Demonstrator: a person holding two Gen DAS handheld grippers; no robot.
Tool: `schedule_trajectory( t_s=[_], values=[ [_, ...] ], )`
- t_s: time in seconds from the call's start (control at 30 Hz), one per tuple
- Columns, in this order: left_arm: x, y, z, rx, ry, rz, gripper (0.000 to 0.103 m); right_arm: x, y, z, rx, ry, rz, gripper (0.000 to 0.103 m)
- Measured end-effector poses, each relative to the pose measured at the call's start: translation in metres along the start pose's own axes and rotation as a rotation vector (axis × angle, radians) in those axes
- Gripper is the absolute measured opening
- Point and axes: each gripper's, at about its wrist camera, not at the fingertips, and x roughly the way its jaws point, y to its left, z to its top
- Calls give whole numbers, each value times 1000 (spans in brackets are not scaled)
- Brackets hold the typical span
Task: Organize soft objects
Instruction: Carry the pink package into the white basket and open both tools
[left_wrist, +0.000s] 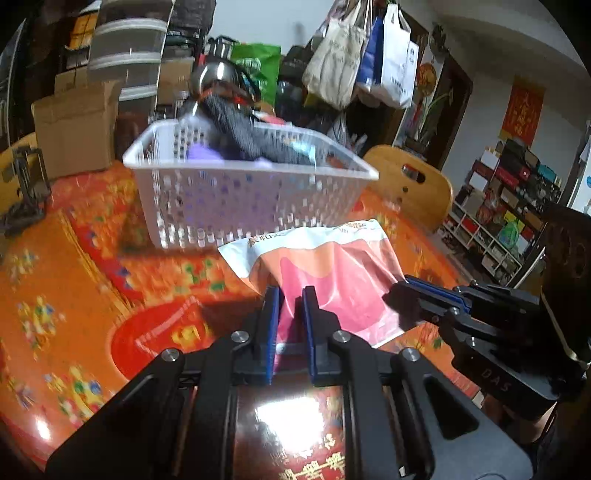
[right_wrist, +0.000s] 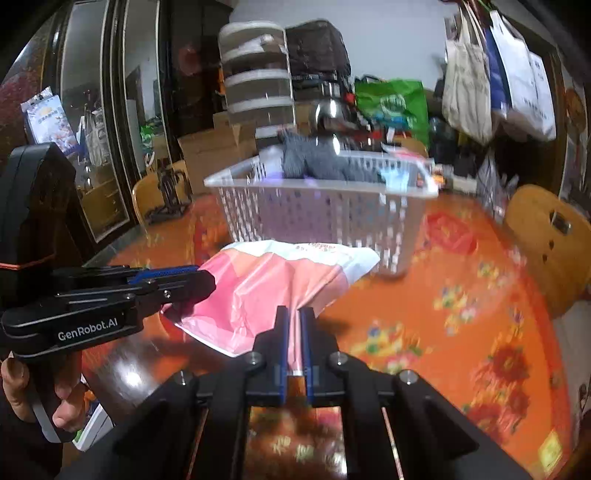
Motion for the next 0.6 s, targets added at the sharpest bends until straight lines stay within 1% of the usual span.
schedule_trajectory(
  t_s=[0.1, 0.3, 0.47, 0.6],
  values=[
    [-7, 0, 24, 3, -28, 1, 11, -6, 2, 23, -24, -28, -5, 5],
    [-14, -4, 95, 34, -87, 11, 11, -7, -10, 86, -34, -91, -16, 5],
    [-5, -3, 157, 55, -106, 25, 11, -1, -25, 138, -24, -132, -14, 5],
    [12, 1, 200, 70, -109, 45, 11, 14, -36, 170, -20, -132, -15, 5]
  ],
)
